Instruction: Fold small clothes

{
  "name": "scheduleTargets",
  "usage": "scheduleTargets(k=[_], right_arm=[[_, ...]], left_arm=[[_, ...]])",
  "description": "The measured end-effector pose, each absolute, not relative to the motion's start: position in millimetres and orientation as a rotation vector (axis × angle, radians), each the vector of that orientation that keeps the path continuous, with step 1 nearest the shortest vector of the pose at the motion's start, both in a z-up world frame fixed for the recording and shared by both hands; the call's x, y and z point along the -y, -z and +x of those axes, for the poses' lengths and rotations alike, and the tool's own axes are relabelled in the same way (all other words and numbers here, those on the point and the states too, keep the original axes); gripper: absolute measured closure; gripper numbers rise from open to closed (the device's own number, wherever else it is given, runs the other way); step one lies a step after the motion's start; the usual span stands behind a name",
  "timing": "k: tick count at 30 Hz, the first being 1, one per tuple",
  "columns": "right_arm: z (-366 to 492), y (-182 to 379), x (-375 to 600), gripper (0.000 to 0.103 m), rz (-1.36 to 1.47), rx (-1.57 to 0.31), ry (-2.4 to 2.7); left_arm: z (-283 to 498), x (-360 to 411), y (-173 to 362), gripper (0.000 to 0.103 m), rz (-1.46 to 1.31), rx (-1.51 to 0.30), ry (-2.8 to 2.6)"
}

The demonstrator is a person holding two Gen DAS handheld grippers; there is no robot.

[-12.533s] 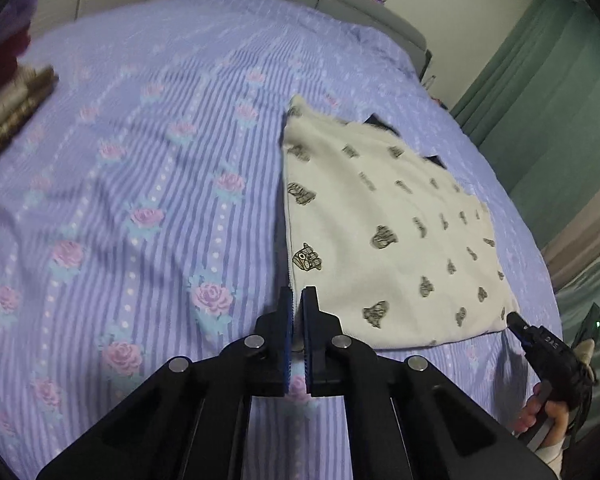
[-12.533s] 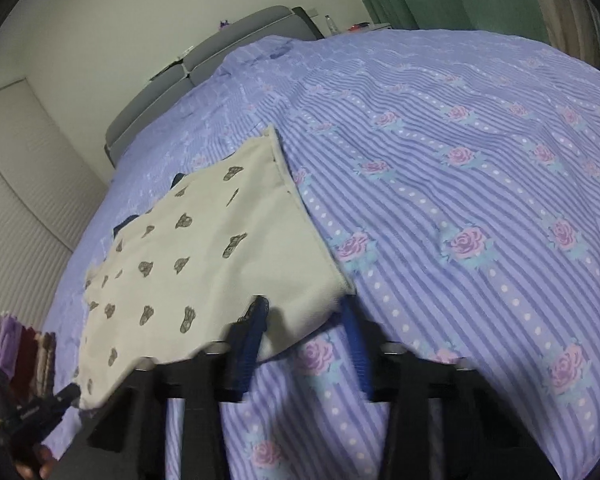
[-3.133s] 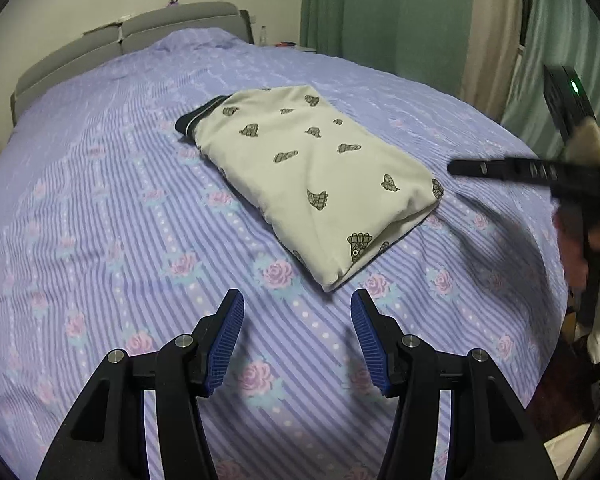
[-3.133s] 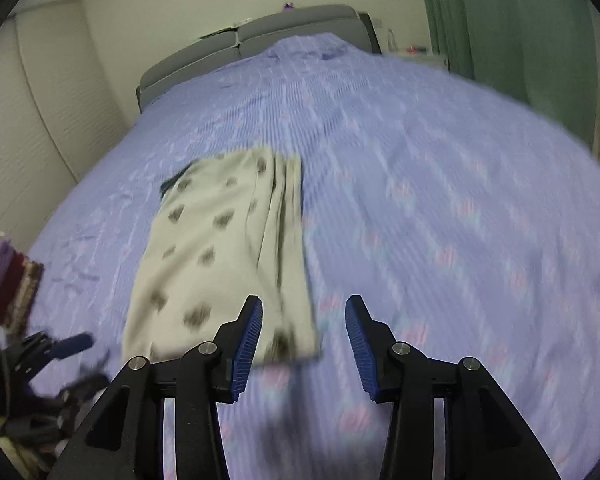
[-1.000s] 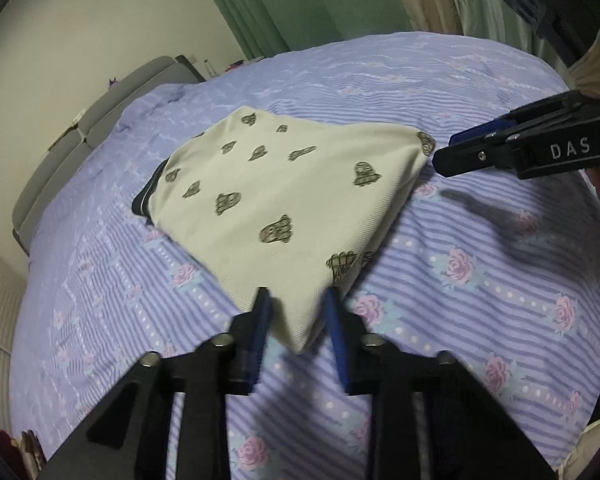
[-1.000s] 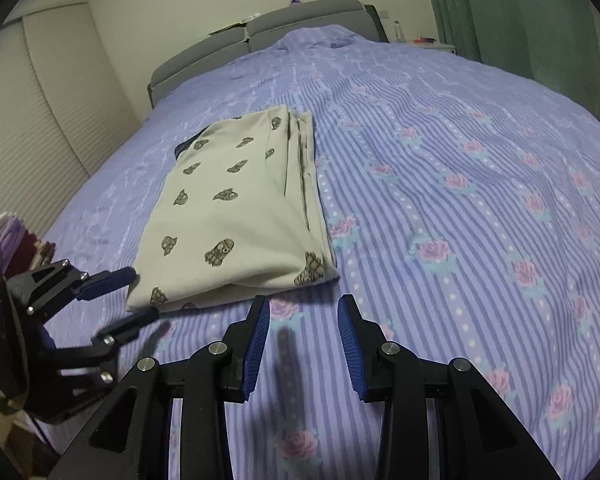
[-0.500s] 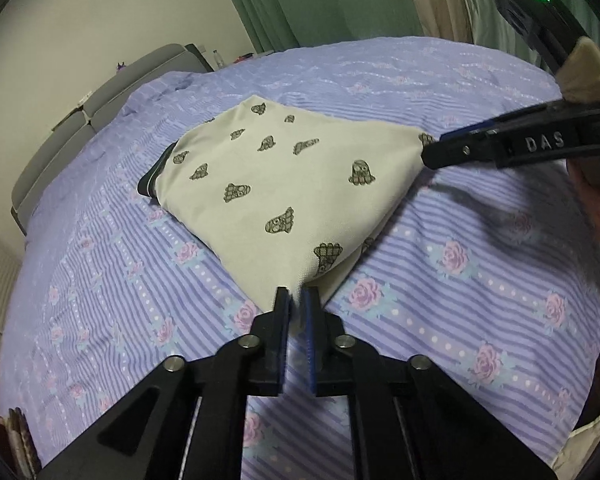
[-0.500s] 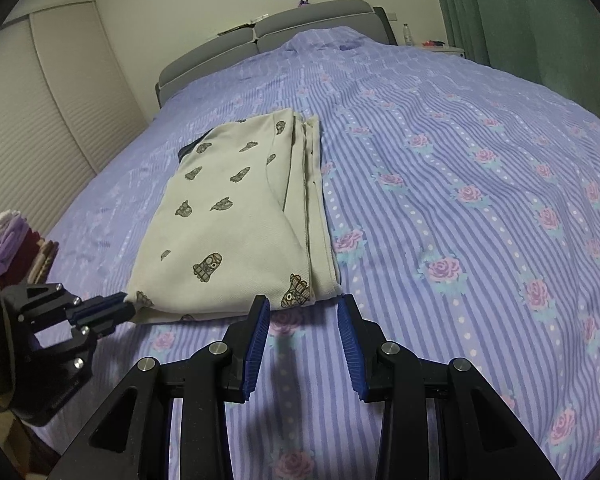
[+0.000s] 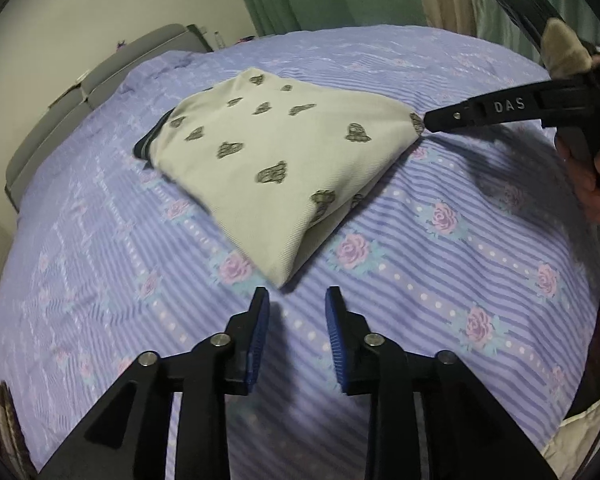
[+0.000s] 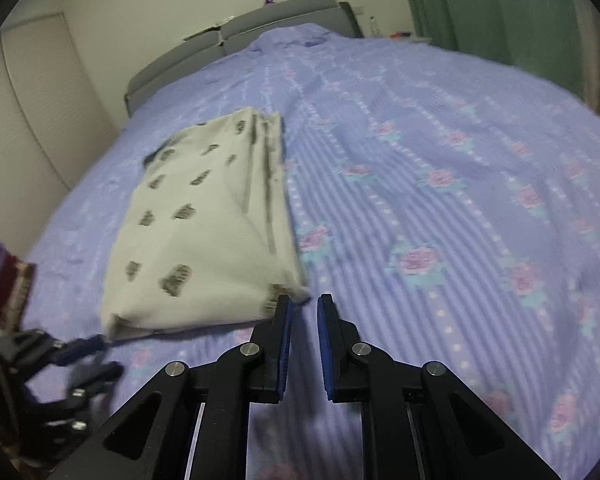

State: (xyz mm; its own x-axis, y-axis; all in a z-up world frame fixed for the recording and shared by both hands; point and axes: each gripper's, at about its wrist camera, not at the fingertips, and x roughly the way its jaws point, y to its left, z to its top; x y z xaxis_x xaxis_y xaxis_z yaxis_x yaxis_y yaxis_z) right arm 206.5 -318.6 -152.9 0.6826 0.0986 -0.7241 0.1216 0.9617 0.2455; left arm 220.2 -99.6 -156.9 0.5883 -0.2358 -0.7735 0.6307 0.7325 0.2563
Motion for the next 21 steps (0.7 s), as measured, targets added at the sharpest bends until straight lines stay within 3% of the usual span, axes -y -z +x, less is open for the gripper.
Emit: scheduleTargets(k=[3, 4, 5, 8, 10, 12, 15, 19, 21], right_arm=[[201, 149, 324, 0.086, 0.326, -0.811, 0.017], [200, 148, 326, 0.078, 0.349, -0.812, 0.017], [196, 146, 327, 0.063, 0.379, -0.805, 0.01], [185, 142, 328, 0.037, 0.496, -0.747, -0.002], [181, 146, 325, 0.03, 0.598, -0.717, -0.039], [183, 156, 321, 0.03, 0.704, -0.726, -0.081], [190, 173, 311, 0.025, 0.818, -0.742, -0.102], [203, 175, 298, 0.008, 0.849, -0.695, -0.085], [214, 177, 294, 0.007, 0.858, -0.685, -0.057]], left_arm=[[216, 88, 144, 0.06, 0.488, -0.775, 0.508], [215, 85, 140, 0.057, 0.47, -0.768, 0.497], [215, 82, 135, 0.057, 0.442, -0.762, 0.484], [220, 70, 120, 0.045, 0.327, -0.75, 0.431], [226, 63, 111, 0.036, 0.243, -0.746, 0.399], [233, 59, 104, 0.033, 0.192, -0.745, 0.376], [242, 59, 97, 0.032, 0.182, -0.73, 0.355], [249, 62, 97, 0.031, 0.175, -0.728, 0.36], [251, 64, 99, 0.031, 0.166, -0.734, 0.374]])
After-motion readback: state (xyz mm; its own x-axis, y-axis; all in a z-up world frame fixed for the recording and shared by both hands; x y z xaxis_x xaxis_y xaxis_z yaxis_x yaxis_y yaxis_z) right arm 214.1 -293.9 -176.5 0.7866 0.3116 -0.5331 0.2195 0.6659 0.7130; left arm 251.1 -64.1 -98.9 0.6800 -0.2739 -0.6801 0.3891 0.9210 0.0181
